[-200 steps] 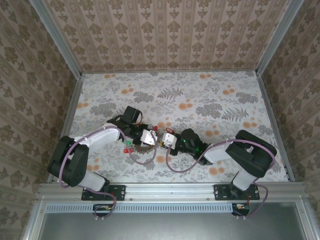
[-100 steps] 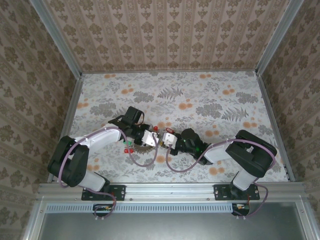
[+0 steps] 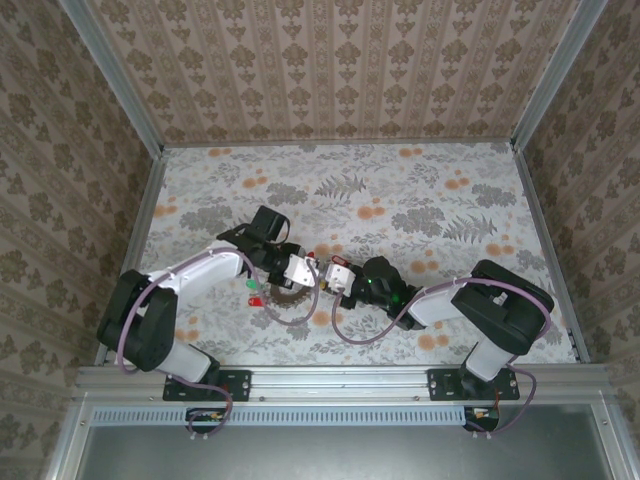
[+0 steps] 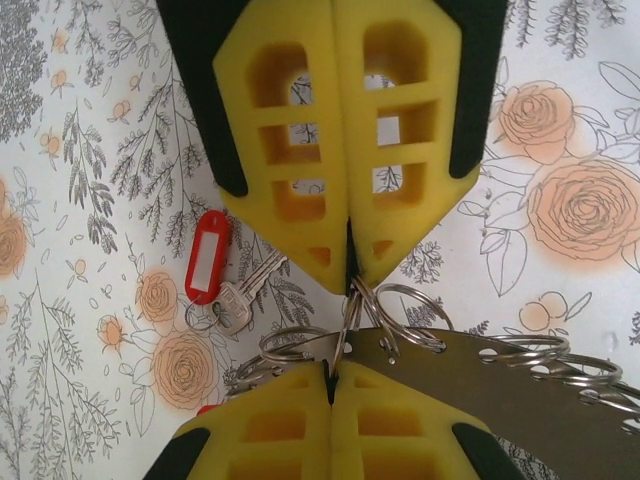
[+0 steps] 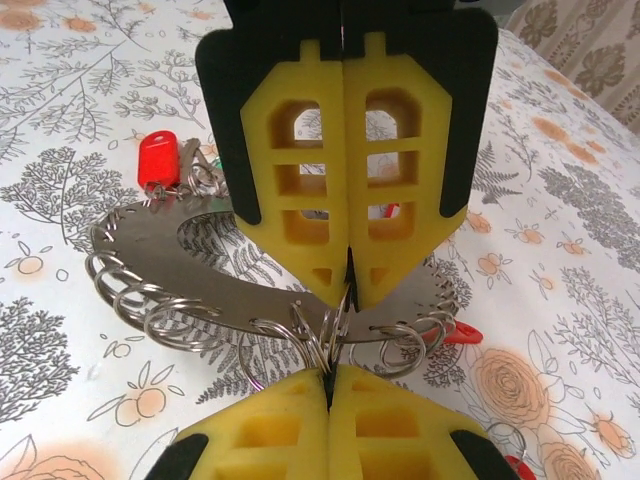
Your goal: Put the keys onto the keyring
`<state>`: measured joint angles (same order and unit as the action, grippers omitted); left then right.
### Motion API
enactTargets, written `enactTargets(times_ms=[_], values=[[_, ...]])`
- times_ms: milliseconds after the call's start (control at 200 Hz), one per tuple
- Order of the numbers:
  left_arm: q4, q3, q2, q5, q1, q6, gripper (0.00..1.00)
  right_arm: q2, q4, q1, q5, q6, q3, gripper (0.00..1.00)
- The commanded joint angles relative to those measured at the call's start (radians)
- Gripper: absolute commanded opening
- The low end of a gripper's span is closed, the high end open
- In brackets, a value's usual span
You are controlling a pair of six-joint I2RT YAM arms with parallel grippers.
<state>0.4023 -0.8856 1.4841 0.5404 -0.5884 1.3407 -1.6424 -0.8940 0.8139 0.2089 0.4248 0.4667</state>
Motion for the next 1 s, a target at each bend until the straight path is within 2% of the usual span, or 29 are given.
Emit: enactTargets(times_ms=[0, 430, 725, 810, 915, 995], values=[[0.001, -0.031, 0.021, 0.029, -0.004, -0.088, 0.00, 0.021, -0.045, 0.000, -0.028, 0.026, -0.022, 0.00], [-0.077, -0.055, 0.051, 0.076, 0.037, -0.354, 0.00, -0.005, -0.105, 0.007, -0.064, 0.009, -0.045, 0.00], [-0.079, -0.045, 0.057, 0.096, 0.042, -0.390, 0.00, -0.014, -0.121, 0.006, -0.061, -0.009, -0.039, 0.00], [-0.077, -0.056, 0.068, 0.136, 0.045, -0.432, 0.00, -0.018, -0.123, 0.006, -0.047, -0.012, -0.034, 0.00], [-0.084, -0.062, 0.073, 0.132, 0.048, -0.472, 0.15, -0.024, -0.123, 0.007, -0.032, -0.017, -0.027, 0.00], [-0.090, -0.063, 0.069, 0.147, 0.062, -0.496, 0.31, -0.030, -0.123, 0.007, -0.028, -0.018, -0.022, 0.00]])
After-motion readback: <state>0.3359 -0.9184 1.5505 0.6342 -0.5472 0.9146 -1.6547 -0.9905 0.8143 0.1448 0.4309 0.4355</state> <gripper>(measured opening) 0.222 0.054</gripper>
